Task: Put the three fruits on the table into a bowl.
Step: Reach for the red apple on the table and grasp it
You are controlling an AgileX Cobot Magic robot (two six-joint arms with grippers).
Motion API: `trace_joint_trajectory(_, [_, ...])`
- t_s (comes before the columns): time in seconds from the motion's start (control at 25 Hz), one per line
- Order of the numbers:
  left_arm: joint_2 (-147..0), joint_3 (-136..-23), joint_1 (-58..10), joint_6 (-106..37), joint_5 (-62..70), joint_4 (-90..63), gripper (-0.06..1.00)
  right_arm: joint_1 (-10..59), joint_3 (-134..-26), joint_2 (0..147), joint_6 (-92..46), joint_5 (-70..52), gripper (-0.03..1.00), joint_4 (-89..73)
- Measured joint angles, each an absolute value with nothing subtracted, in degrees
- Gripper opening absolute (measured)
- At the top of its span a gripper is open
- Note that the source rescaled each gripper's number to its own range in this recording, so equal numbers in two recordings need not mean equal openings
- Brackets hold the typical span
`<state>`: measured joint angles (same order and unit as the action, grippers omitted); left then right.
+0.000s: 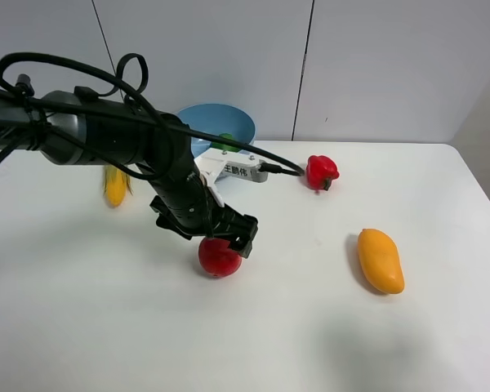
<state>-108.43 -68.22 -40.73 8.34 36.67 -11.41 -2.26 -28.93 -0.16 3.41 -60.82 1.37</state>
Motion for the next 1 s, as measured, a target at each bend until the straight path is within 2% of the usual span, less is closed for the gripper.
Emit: trace_joint_trajectory(1.0, [-118.84, -68.22, -40.72, 8.23, 30.42, -15.62, 0.98, -2.26, -28.93, -0.16, 3.41, -60.82, 1.00, 1.37])
